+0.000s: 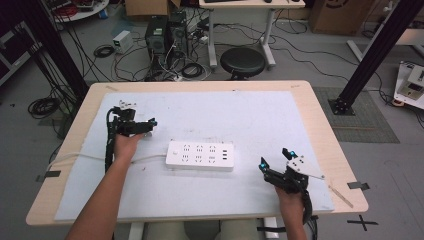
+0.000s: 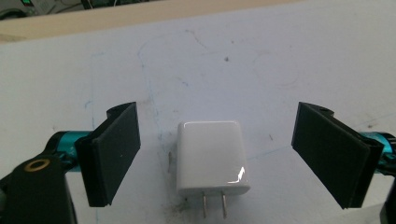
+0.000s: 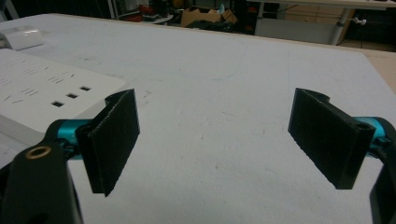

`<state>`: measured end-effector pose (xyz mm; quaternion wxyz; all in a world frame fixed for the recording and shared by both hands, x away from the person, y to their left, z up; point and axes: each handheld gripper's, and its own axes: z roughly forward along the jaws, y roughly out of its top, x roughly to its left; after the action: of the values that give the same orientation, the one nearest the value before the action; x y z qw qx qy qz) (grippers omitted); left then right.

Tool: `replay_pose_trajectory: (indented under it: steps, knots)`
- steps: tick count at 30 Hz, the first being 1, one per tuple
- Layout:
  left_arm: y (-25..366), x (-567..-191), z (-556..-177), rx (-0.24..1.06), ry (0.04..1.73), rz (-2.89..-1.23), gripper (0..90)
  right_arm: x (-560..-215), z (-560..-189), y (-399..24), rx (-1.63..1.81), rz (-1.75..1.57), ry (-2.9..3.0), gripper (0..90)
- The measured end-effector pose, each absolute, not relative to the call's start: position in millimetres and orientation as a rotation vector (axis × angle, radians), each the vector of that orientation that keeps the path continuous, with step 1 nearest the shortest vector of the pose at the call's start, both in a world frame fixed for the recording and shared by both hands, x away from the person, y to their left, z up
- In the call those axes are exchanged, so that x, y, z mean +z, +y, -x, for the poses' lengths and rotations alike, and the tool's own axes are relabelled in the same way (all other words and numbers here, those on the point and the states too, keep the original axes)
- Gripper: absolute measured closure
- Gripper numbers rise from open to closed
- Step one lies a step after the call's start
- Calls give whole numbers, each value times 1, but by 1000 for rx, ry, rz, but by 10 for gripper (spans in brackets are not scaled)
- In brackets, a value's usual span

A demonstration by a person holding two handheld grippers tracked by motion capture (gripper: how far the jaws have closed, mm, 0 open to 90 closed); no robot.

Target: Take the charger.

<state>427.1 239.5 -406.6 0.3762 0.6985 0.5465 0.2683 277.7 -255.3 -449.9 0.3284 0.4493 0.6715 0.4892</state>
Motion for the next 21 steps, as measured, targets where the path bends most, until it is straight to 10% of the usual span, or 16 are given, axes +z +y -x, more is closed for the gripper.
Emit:
replay_pose_trajectory:
  steps: [21]
  knots:
    - [236,-440,-446,592,1500,-1919,179,-450,-278,-255,1275,-1181,1764,169]
